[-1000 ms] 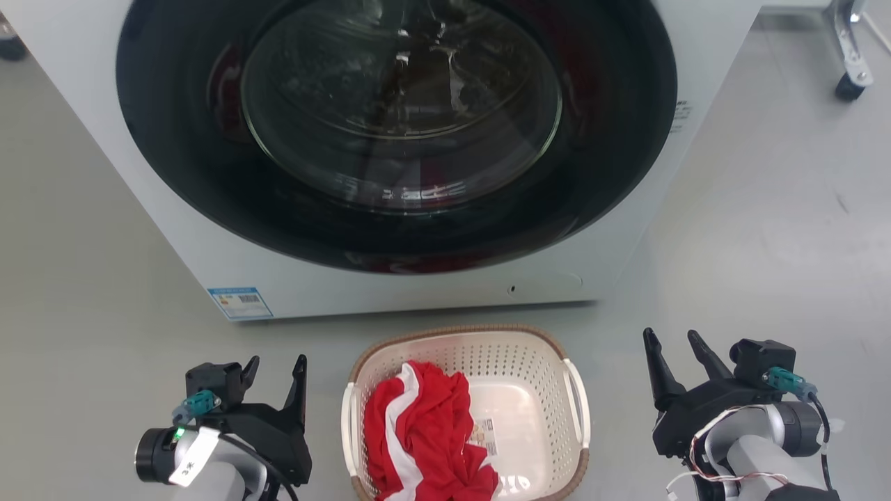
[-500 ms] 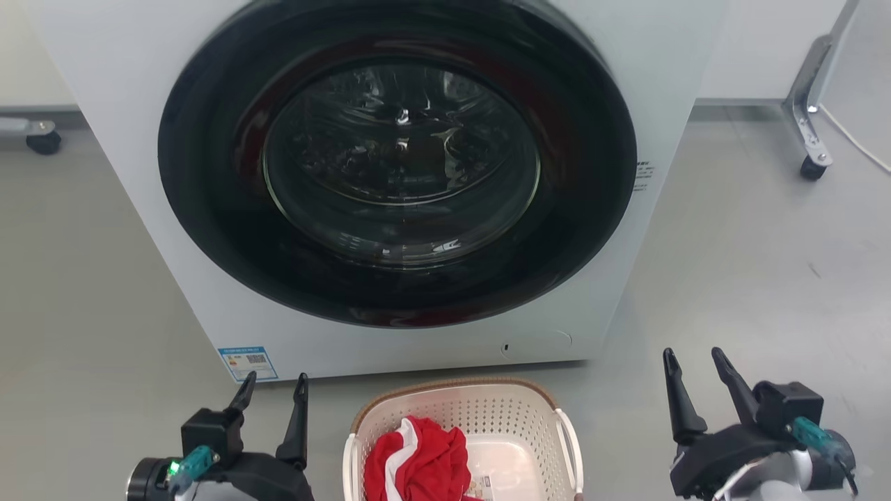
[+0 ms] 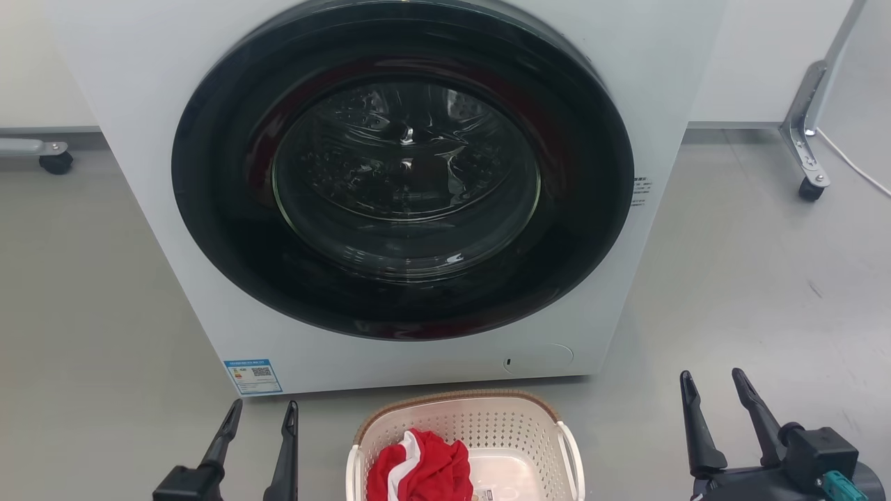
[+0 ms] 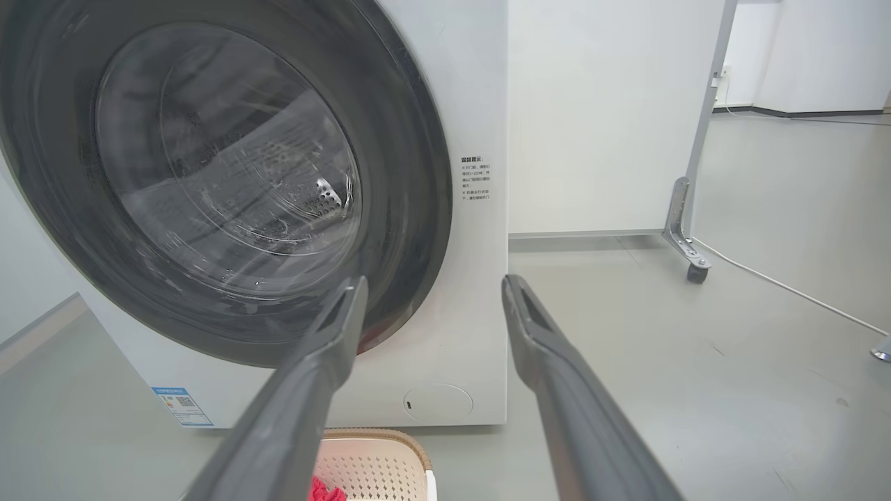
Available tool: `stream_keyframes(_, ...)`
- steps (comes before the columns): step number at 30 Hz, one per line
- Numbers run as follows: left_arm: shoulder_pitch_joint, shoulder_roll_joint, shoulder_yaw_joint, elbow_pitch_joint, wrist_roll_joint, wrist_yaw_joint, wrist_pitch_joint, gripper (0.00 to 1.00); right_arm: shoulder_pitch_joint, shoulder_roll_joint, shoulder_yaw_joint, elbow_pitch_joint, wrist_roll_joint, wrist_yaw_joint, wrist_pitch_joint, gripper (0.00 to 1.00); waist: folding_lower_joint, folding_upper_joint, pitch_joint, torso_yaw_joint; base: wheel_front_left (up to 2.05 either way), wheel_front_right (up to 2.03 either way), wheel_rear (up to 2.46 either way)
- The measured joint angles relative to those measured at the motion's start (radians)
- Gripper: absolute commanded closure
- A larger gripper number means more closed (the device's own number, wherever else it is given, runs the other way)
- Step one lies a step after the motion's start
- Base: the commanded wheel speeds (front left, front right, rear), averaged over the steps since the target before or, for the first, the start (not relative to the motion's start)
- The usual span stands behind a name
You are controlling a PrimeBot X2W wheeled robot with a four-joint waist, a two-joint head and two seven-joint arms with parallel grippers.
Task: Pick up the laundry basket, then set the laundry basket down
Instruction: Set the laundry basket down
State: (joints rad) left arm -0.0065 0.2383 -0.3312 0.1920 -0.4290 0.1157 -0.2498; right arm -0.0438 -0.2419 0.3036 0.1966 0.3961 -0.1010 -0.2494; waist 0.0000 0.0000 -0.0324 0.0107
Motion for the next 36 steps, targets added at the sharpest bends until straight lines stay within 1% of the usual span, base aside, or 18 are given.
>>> stream_keyframes(1,0.012,0.000,0.004,-0.017,0.002,0.000,0.000,0.00,0.010,0.000,-0.004,-0.016,-0.003,-0.005,0.000,0.00,0.0000,0.0000,0.000,0.000,0.00,0.00,0.00)
stream_keyframes(5,0.049,-0.002,0.029,-0.077,0.011,0.007,0.000,0.00,0.043,0.000,-0.019,-0.072,-0.016,-0.006,0.000,0.00,0.0000,0.0000,0.000,-0.001,0.00,0.00,0.00)
stream_keyframes(7,0.066,-0.004,0.040,-0.100,0.016,0.007,0.000,0.00,0.056,0.001,-0.025,-0.090,-0.018,-0.014,0.000,0.00,0.0000,0.0000,0.000,-0.001,0.00,0.00,0.00)
stream_keyframes(18,0.115,-0.021,0.072,-0.157,0.030,0.008,0.000,0.00,0.090,0.003,-0.040,-0.133,-0.027,-0.015,0.000,0.00,0.0000,0.0000,0.005,-0.001,0.00,0.00,0.00)
stream_keyframes(23,0.120,-0.027,0.090,-0.172,0.055,0.009,0.002,0.00,0.096,0.003,-0.046,-0.144,-0.038,-0.019,0.000,0.00,0.0000,0.0000,0.007,0.000,0.00,0.00,0.00)
stream_keyframes(36,0.138,-0.053,0.118,-0.203,0.084,0.009,0.047,0.00,0.100,0.006,-0.063,-0.166,-0.062,-0.023,0.011,0.00,0.0000,0.0000,0.010,-0.001,0.00,0.00,0.00)
